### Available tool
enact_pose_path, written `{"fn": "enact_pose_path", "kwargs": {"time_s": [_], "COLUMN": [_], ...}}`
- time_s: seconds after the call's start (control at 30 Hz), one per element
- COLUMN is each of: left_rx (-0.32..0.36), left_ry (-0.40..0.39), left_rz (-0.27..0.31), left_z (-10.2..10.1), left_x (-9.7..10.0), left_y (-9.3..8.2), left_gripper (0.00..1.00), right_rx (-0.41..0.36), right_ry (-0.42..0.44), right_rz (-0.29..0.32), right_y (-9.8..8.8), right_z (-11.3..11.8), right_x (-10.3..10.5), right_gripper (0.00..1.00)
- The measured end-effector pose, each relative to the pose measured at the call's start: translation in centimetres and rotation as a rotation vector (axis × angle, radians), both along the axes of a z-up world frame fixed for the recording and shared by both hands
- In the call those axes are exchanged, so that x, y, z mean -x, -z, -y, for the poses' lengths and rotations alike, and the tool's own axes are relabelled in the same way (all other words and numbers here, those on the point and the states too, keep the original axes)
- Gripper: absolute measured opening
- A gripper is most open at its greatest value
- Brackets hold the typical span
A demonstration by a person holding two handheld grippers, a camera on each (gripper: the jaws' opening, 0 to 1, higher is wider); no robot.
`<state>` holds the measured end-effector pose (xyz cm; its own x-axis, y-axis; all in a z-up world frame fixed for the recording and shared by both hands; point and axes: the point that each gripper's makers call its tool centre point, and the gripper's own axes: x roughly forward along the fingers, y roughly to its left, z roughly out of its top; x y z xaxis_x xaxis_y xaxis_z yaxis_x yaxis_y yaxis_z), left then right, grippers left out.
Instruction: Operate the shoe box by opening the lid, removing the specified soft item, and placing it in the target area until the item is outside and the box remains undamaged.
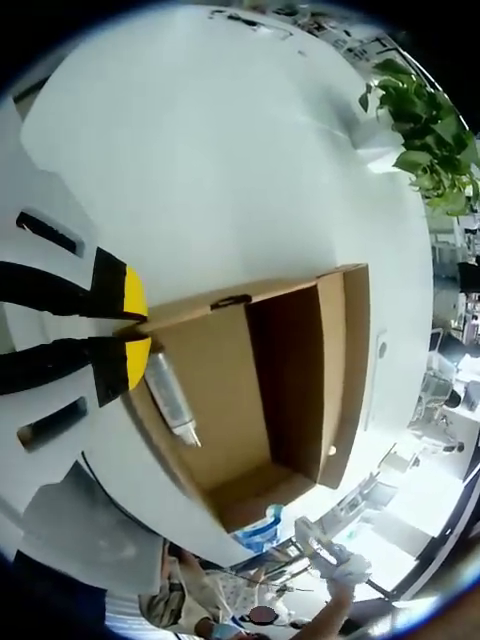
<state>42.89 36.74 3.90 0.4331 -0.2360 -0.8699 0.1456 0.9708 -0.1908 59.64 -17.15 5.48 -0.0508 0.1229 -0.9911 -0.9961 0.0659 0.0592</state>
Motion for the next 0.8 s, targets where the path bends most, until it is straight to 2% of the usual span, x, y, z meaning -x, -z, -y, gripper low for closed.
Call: {"fn": "enact_pose_path", "kwargs": {"time_s": [0.4,0.8], "left_rx": [-0.02,-0.038], "left_ry": [-0.005,0.004], "left_rz": [0.003,-0.01], "left_z": [0.8,0.8], "left_x": [0.5,0.5], "left_y": [-0.5,-0.5], "left_gripper": [0.02,0.02], "right_rx": [-0.023,-0.037], "right_ry": [-0.005,-0.013], "right_rz": [-0.02,-0.048], "right_y": [2.8,4.5], "right_z": [3.3,4.0], "right_x": [-1.1,-0.2], "right_gripper": [0.16,0.16]}}
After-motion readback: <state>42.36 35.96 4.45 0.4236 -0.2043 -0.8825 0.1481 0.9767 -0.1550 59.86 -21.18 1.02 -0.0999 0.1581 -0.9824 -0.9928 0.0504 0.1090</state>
